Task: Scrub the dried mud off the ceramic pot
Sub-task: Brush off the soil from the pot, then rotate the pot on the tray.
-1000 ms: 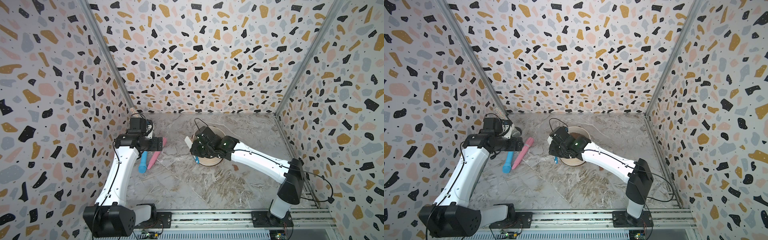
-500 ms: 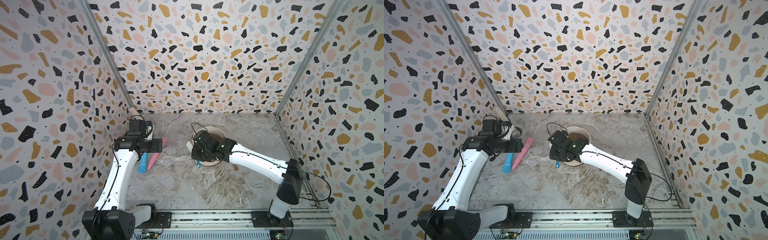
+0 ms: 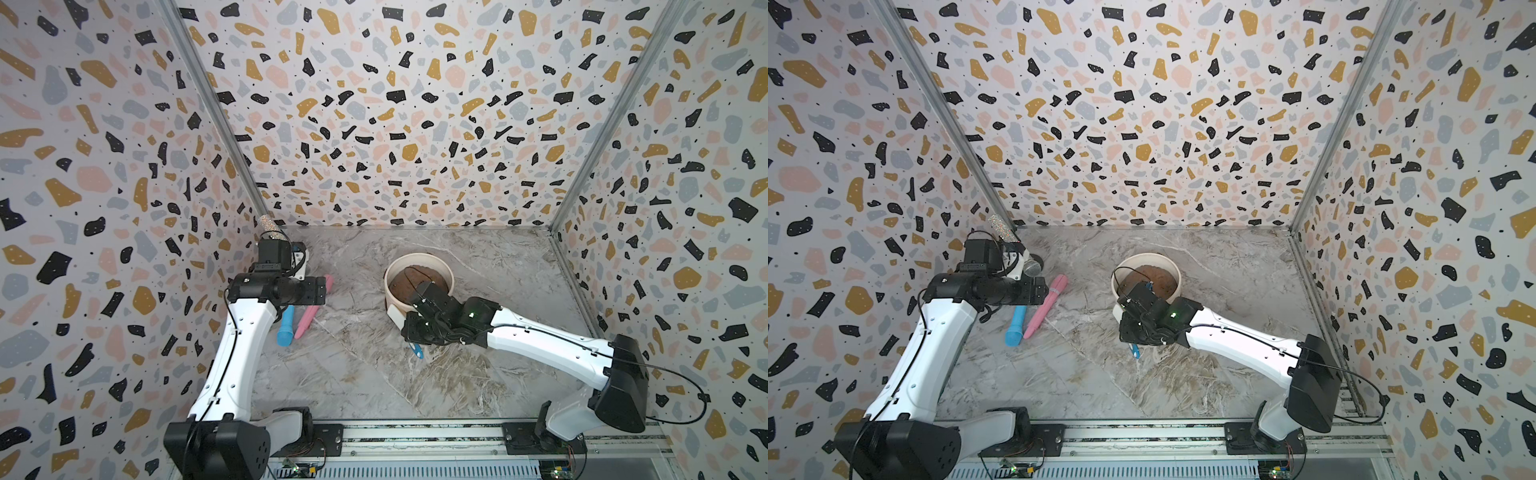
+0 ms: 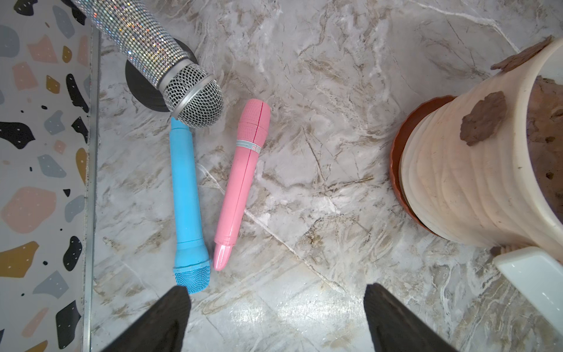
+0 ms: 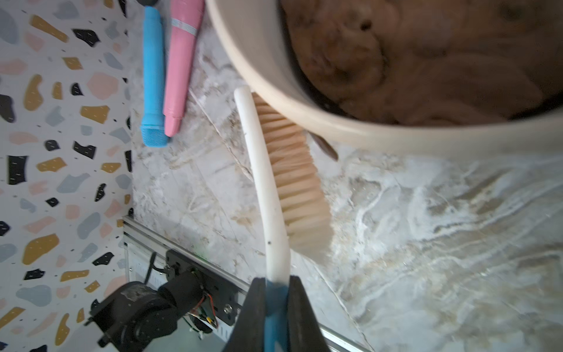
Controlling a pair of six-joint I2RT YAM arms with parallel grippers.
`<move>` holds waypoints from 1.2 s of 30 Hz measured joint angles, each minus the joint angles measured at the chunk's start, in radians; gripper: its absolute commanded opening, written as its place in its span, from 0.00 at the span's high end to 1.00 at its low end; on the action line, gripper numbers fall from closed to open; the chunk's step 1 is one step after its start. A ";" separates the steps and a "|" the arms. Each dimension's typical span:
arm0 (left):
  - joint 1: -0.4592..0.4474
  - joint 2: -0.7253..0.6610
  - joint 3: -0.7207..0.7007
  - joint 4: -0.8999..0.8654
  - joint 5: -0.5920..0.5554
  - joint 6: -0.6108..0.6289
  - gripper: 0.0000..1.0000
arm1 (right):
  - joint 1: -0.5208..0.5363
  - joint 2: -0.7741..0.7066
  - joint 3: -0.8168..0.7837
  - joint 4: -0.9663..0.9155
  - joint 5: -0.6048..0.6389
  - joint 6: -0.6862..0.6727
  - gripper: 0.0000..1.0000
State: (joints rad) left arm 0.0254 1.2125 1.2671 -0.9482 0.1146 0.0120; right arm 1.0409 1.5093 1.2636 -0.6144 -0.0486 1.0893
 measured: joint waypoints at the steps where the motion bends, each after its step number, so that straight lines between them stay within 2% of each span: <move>1: 0.000 0.000 0.000 0.000 0.004 0.000 0.08 | -0.002 -0.002 -0.019 -0.017 -0.008 -0.006 1.00; 4: 0.000 0.000 0.000 0.000 0.021 0.003 0.08 | -0.012 -0.002 -0.060 -0.051 -0.043 -0.052 1.00; 8: 0.000 0.000 0.000 0.000 0.055 0.019 0.08 | -0.024 -0.017 -0.087 -0.063 -0.172 -0.162 1.00; 13: 0.000 -0.003 0.000 -0.002 0.158 0.060 0.10 | -0.023 -0.075 -0.084 -0.081 -0.299 -0.306 1.00; 17: -0.003 -0.016 0.003 -0.015 0.247 0.083 0.16 | -0.023 -0.141 -0.042 -0.102 -0.320 -0.429 1.00; 19: -0.006 -0.032 0.009 -0.027 0.317 0.138 0.19 | -0.026 -0.178 -0.012 -0.108 -0.306 -0.492 1.00; 23: -0.026 -0.080 0.036 -0.050 0.482 0.358 0.20 | -0.066 -0.298 0.002 -0.111 -0.209 -0.574 1.00; 28: -0.081 -0.035 0.165 -0.222 0.669 0.806 0.16 | -0.245 -0.432 -0.004 -0.117 -0.118 -0.576 1.00; 33: -0.243 0.101 0.266 -0.375 0.696 1.220 0.13 | -0.386 -0.448 -0.012 -0.121 -0.077 -0.569 1.00; 36: -0.325 0.197 0.307 -0.429 0.669 1.395 0.15 | -0.437 -0.455 -0.026 -0.131 -0.074 -0.569 1.00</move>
State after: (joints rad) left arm -0.2993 1.4094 1.5742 -1.3773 0.7841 1.4071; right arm 0.6037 1.0542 1.2381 -0.7452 -0.1226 0.5205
